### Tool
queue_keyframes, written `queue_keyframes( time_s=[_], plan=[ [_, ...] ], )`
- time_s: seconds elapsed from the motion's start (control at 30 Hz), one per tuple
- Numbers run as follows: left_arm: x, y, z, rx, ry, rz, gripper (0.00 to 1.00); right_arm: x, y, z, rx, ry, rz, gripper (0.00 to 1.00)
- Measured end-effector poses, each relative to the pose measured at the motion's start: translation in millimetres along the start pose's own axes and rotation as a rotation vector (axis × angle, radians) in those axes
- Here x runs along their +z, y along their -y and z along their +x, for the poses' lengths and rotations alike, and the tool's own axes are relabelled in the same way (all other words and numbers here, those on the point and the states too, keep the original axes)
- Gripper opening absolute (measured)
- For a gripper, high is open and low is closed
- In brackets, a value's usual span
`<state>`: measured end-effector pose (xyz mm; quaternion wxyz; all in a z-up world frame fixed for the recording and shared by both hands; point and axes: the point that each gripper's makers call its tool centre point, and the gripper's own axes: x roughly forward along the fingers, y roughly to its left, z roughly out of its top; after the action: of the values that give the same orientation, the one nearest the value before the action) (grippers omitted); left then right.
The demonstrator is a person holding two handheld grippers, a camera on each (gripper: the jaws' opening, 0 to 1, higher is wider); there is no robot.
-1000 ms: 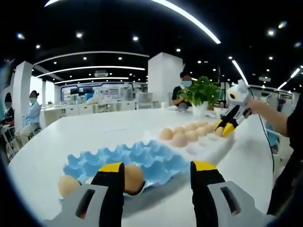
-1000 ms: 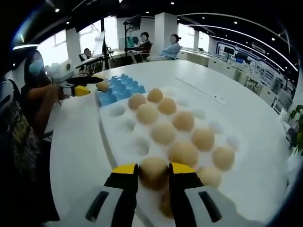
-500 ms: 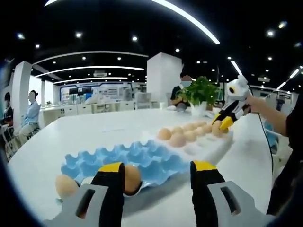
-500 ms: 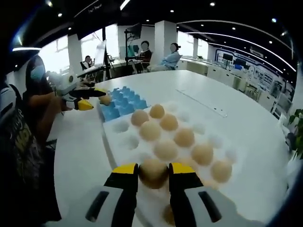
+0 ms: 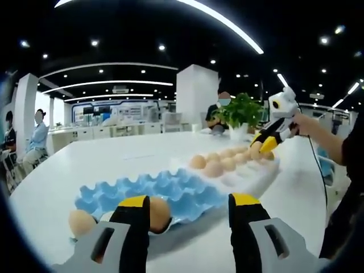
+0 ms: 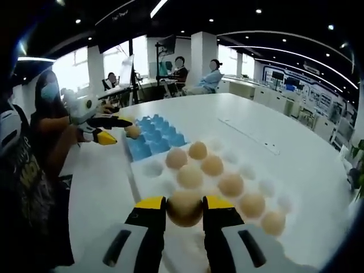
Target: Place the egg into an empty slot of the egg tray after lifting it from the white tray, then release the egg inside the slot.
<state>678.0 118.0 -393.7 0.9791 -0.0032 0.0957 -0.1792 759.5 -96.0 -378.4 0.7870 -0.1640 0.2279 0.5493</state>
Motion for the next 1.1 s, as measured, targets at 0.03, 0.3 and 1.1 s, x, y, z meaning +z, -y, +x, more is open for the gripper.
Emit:
queue_keyframes(
  time_s=[0.03,0.3,1.1],
  plan=[
    [-0.1,-0.1,-0.2,0.0,0.0,0.0,0.57,0.9,-0.8,1.0,0.003,0.0,-0.002,0.26],
    [1.8,-1.8,-4.8,0.004,0.007,0.0,0.57,9.8,-11.4,8.1,0.019,0.014,-0.019,0.26],
    [-0.5,6.7,-4.2,-0.026,0.007,0.005,0.56,44.1,-57.3,35.8,0.101,0.076,-0.069,0.26]
  ],
)
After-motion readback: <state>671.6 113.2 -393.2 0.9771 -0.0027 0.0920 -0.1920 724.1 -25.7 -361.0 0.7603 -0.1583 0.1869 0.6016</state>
